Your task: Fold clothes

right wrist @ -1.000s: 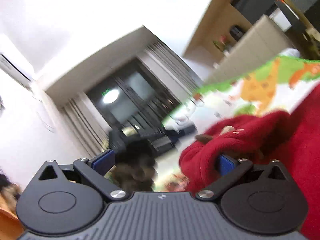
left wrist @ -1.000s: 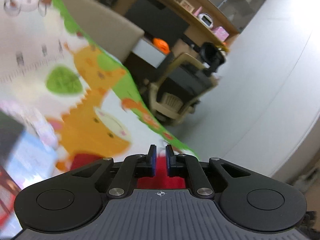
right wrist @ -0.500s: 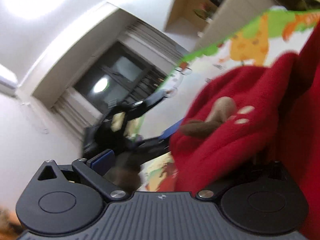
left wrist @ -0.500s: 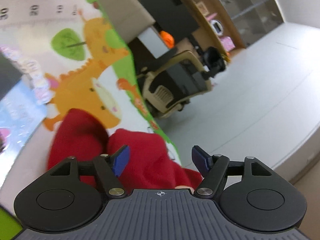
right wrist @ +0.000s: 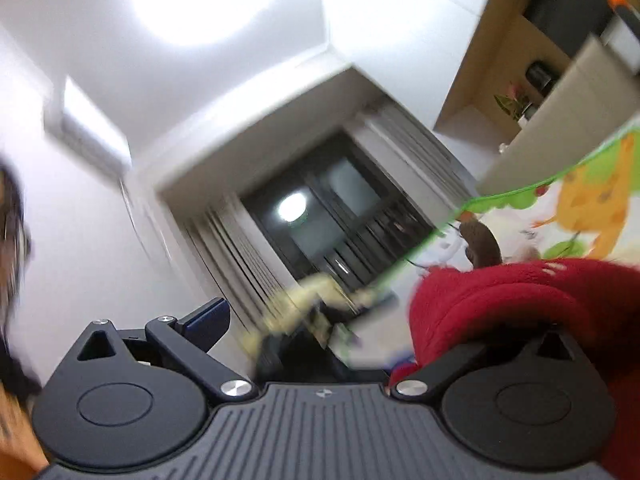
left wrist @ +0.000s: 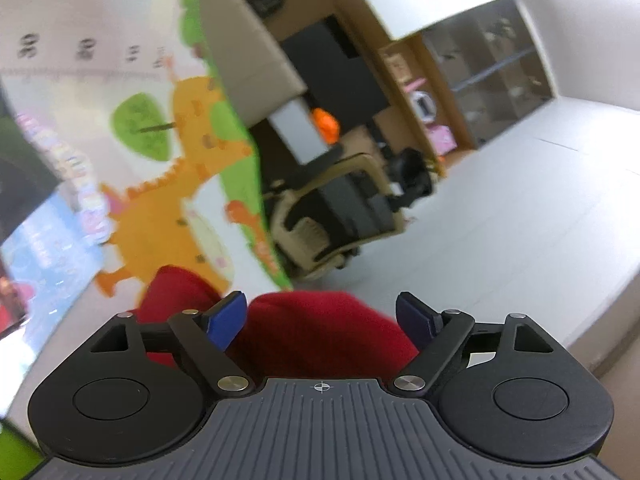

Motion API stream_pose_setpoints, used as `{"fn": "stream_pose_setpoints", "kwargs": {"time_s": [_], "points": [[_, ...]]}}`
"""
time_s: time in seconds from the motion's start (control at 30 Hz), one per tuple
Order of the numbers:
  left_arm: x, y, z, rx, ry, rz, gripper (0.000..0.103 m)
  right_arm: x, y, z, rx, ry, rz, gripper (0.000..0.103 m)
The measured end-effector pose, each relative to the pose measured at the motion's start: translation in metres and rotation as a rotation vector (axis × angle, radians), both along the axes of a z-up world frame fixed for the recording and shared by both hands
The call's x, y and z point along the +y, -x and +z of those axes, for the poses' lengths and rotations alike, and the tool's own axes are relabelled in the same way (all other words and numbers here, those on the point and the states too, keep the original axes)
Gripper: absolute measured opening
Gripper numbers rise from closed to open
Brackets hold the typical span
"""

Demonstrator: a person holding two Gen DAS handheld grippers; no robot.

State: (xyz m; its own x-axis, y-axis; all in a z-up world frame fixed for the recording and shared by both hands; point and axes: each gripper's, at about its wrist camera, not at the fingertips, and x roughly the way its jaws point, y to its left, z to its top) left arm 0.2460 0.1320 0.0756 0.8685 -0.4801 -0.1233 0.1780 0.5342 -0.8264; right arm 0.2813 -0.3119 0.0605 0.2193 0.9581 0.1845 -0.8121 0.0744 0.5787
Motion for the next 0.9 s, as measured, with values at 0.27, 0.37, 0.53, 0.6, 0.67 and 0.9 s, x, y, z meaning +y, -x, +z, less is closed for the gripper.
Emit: {"fn": "stream_pose_setpoints", "kwargs": {"time_s": [0.27, 0.37, 0.53, 0.6, 0.67, 0.9], "points": [[-0.06, -0.038, 0.016, -0.089, 0.023, -0.273, 0.094, -0.021, 0.034, -0.066, 0.156, 0.415, -0.109, 0.103], [-0.073, -0.056, -0.019, 0.066, 0.009, -0.264, 0.094, -0.025, 0.051, -0.069, 0.129, 0.493, -0.143, 0.103], [-0.059, -0.051, -0.062, 0.154, 0.031, -0.193, 0.086, -0.037, 0.072, -0.019, 0.002, 0.484, -0.211, 0.103], [-0.055, -0.049, -0.061, 0.163, 0.064, -0.188, 0.092, -0.028, 0.072, 0.003, -0.073, 0.472, -0.27, 0.103], [-0.055, -0.042, -0.052, 0.148, 0.055, -0.179, 0.093, -0.002, 0.057, 0.019, -0.128, 0.518, -0.344, 0.103], [-0.055, 0.022, -0.026, 0.112, -0.03, -0.195, 0.095, 0.089, 0.014, -0.024, -0.225, 1.054, -0.467, 0.103]]}}
